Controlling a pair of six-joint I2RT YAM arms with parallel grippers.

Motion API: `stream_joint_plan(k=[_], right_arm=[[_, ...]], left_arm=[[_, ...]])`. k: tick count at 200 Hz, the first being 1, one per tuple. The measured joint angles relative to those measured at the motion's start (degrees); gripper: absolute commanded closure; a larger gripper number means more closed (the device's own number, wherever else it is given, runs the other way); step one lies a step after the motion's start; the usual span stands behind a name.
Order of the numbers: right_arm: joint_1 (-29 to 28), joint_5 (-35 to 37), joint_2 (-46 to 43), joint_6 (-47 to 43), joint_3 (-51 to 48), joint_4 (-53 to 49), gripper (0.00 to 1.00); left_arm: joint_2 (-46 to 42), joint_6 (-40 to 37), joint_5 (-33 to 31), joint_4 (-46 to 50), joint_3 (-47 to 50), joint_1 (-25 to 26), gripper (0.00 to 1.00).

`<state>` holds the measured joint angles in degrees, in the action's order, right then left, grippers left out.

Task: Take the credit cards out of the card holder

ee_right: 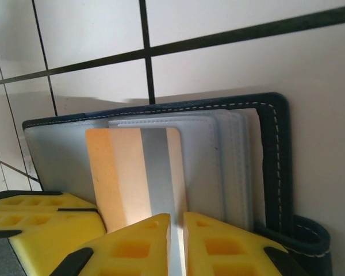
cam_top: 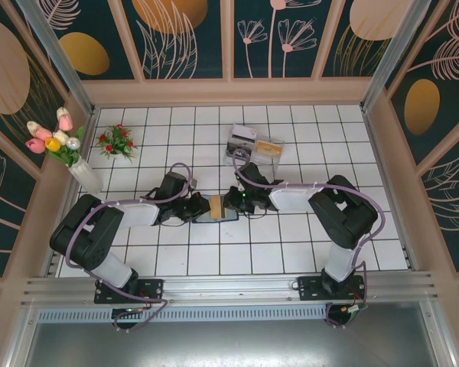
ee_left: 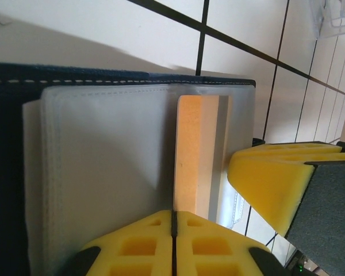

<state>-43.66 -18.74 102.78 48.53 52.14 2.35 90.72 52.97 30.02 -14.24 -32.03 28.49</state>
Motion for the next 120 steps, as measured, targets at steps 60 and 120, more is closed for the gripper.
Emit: stream_joint_plan(k=[60, 120], right_arm=[[-0.31, -0.7, 1.05, 0.02, 0.33, 0.76, 0.84], [-0.33, -0.72, 1.11, 0.15, 0.33, 0.9, 0.84]], left_arm=[[0.04, 1.31, 2.49, -2.6, 0.59, -0.17, 0.89], [0.76, 0.68, 2.6, -2.51, 0.57, -0.26, 0.82]])
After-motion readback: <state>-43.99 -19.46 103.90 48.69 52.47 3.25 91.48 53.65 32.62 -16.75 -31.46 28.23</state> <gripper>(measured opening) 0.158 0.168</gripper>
